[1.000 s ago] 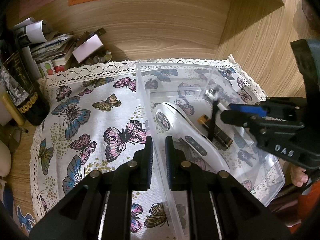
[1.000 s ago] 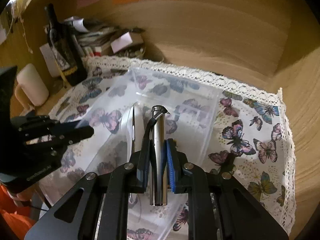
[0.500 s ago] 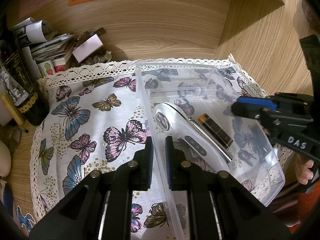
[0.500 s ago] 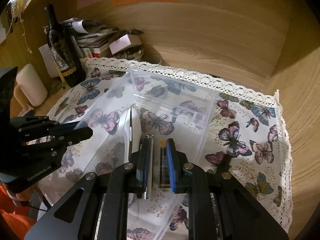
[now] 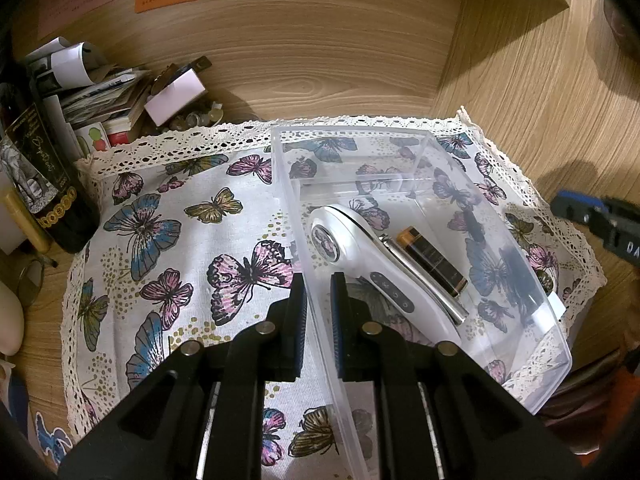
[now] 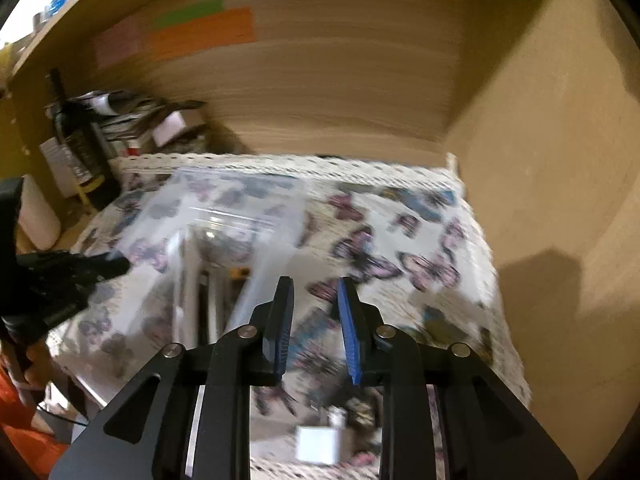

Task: Organize rigid objects
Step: 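Grasp the white plug adapter with the right tool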

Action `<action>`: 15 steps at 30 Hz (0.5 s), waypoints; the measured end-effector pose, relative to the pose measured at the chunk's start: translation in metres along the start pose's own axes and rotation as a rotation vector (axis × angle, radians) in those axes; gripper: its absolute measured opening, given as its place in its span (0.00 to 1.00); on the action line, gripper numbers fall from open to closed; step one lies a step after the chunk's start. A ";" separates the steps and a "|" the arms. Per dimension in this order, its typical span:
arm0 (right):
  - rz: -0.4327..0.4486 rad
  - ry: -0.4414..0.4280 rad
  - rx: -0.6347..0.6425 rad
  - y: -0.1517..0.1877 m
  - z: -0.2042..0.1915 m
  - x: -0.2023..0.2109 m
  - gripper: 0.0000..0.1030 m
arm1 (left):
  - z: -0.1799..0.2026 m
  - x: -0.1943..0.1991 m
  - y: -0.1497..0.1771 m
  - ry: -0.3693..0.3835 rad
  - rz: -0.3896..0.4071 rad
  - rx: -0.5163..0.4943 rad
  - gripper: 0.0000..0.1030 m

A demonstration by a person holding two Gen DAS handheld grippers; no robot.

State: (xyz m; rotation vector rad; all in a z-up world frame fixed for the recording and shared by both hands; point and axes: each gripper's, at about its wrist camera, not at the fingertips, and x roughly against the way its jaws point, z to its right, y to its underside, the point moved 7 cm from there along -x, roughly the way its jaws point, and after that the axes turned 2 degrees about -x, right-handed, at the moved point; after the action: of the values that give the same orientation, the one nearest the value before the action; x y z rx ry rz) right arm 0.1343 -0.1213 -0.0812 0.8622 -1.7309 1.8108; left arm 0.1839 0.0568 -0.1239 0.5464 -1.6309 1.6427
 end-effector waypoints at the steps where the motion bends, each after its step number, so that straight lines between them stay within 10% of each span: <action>1: -0.010 0.008 -0.012 0.005 0.005 0.000 0.20 | 0.000 0.000 0.000 0.000 0.000 0.000 0.10; 15: -0.116 0.001 -0.053 0.079 0.001 -0.007 0.40 | 0.000 0.000 0.001 -0.001 -0.002 -0.001 0.10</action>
State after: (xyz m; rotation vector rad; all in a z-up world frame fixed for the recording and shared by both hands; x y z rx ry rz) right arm 0.0820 -0.1283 -0.1410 0.9196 -1.6843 1.6826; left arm 0.1836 0.0571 -0.1245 0.5487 -1.6317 1.6397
